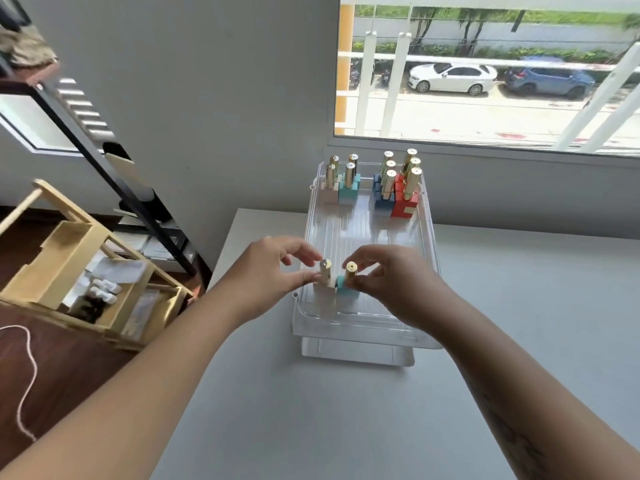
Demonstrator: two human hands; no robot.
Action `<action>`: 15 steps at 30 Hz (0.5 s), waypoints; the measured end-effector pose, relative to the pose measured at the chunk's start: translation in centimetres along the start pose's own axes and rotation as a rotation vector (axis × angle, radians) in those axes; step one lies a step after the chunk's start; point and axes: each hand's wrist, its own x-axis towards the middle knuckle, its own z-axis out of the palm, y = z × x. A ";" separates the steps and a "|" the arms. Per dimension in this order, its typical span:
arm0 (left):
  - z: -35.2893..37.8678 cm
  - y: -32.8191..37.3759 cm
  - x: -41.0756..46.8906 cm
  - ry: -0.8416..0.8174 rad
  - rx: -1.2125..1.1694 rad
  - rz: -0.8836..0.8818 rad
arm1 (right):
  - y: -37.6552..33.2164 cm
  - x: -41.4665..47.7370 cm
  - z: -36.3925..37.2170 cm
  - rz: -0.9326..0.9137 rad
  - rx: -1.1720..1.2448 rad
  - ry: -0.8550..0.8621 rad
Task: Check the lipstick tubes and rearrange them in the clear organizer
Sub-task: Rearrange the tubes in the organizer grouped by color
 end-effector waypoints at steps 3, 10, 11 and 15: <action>0.2 -0.1 0.3 -0.017 0.014 0.026 | 0.2 0.2 0.1 -0.008 -0.008 0.027; 0.4 -0.7 2.6 -0.004 -0.025 0.109 | 1.4 2.8 -1.5 0.034 0.006 0.149; 0.3 -0.9 3.2 0.015 -0.052 0.110 | 1.5 3.4 -1.7 0.042 0.009 0.184; -0.2 -0.9 6.4 0.099 -0.092 0.136 | 1.2 6.2 -2.1 0.081 0.034 0.294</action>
